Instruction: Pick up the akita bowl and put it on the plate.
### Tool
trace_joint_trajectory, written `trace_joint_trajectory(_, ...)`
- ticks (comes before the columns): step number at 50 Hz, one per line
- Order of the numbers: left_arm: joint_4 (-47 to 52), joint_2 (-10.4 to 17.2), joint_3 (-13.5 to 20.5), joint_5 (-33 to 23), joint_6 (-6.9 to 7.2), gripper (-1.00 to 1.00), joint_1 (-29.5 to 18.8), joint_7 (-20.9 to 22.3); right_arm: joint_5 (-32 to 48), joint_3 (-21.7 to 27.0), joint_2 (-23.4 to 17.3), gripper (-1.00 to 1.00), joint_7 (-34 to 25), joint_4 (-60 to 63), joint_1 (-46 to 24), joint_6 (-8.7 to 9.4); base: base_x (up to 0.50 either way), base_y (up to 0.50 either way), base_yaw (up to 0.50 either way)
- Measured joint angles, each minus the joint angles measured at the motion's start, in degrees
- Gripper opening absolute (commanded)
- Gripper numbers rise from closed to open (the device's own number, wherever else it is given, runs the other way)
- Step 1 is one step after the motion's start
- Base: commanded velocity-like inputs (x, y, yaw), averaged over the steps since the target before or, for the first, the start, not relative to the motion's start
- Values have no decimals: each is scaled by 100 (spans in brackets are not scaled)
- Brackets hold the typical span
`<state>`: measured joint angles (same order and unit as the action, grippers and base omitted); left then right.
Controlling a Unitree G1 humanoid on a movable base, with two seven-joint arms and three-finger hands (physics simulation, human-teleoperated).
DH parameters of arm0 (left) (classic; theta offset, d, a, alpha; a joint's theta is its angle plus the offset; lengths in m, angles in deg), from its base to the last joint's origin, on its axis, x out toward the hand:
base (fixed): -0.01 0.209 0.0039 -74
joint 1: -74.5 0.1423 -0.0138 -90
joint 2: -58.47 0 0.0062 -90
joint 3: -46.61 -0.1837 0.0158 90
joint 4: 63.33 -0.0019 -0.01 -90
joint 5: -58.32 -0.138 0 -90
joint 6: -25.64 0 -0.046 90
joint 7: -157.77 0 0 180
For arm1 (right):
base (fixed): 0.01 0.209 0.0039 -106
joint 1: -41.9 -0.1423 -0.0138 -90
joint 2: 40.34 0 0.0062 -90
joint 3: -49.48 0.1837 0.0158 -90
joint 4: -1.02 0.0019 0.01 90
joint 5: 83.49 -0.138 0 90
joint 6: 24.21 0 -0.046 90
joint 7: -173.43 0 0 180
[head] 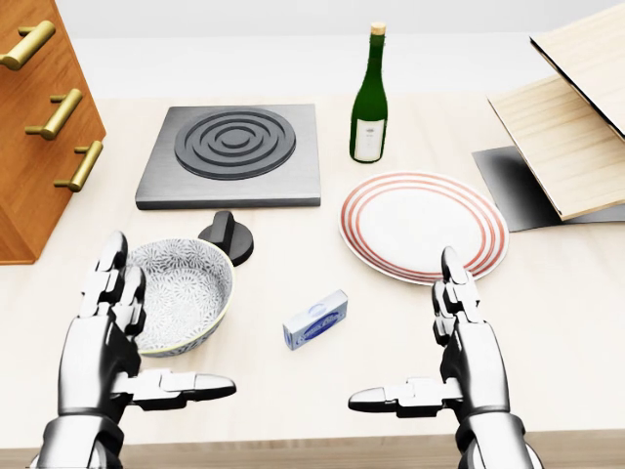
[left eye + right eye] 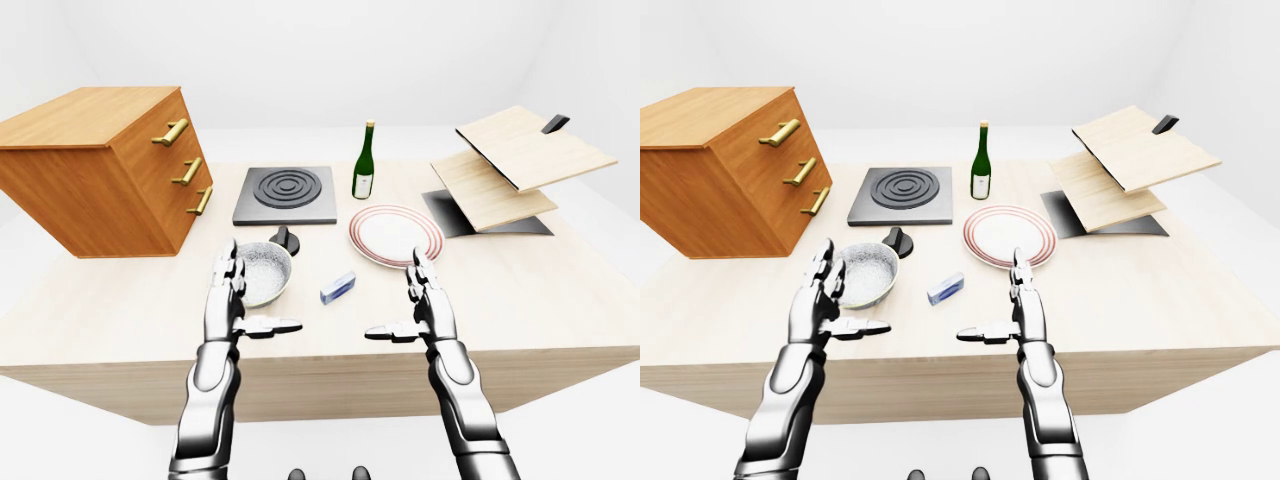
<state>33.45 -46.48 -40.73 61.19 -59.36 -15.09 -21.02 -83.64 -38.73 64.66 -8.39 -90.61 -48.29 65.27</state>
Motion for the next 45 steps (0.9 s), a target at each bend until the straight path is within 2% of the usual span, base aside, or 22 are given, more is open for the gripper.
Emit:
trace_joint_trajectory(7, 1320, 96, 124, -5, 0, 100, -174, -42, -15, -9, 5, 100, -25, 22, 1, 15, 0, 0, 0)
trace_joint_trajectory(11, 2050, 172, 323, 68, 0, 100, -363, -43, -19, -17, 8, 100, -37, 36, 2, 20, 0, 0, 0)
trace_joint_trajectory(18, 3403, 519, 1088, 686, 0, 100, -1080, -273, -5, -26, 8, 100, -46, 13, -13, -3, 0, 0, 0)
trace_joint_trajectory(23, 4151, 868, 1753, 1498, 0, 100, -1696, -673, 7, -32, 6, 100, -55, 17, -12, -9, 0, 0, 0)
trace_joint_trajectory(27, 4463, 1130, 2052, 2079, 0, 100, -1892, -1021, 10, -31, 5, 100, -65, 11, -12, -16, 0, 0, 0)
trace_joint_trajectory(36, 4772, 1548, 2271, 2880, 0, 100, -1974, -1601, 40, -46, 3, 100, -81, 25, 3, -24, 0, 0, 0)
trace_joint_trajectory(45, 4846, 1718, 2297, 3156, 0, 100, -1915, -1815, 205, -106, 2, 100, -105, 66, 29, -27, 0, 0, 0)
